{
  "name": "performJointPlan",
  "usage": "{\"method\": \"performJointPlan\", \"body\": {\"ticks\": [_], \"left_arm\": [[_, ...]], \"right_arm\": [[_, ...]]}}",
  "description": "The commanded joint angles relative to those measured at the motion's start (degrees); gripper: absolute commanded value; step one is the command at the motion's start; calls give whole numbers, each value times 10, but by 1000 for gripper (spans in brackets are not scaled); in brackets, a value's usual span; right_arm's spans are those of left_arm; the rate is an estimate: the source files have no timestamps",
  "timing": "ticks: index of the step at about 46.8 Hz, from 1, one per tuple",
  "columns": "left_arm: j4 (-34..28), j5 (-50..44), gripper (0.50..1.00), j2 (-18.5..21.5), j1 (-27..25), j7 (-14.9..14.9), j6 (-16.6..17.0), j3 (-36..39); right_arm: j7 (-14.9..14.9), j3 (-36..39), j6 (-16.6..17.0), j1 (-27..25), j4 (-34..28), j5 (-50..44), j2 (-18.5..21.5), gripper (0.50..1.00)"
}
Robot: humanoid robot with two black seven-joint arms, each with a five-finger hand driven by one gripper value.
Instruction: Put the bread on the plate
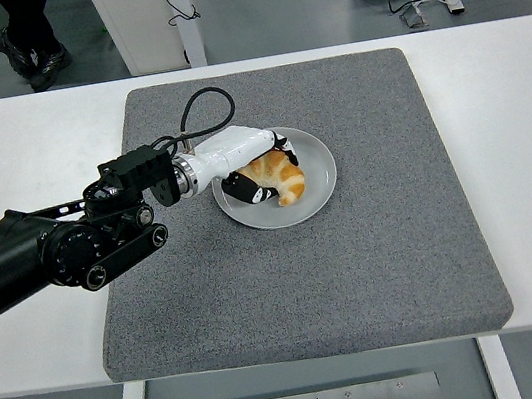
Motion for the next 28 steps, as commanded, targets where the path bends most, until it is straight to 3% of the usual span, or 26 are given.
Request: {"method": "performJointPlan", "body": {"ticks": [1,2,4,16,28], "left_arm": [[-3,-1,773,-2,-1,-2,1,-1],[-4,-3,808,-2,-2,-3,1,0],[-4,-5,986,-2,-3,-3,0,0],[-24,-15,992,11,-10,-4,-1,-3],[-77,-35,992,57,-34,-4,-3,-5]], "right_arm": [[0,0,0,0,0,0,0,1000],[0,0,0,0,0,0,0,1000],[0,0,0,0,0,0,0,1000],[0,0,0,0,0,0,0,1000],[0,0,0,0,0,0,0,1000]]}}
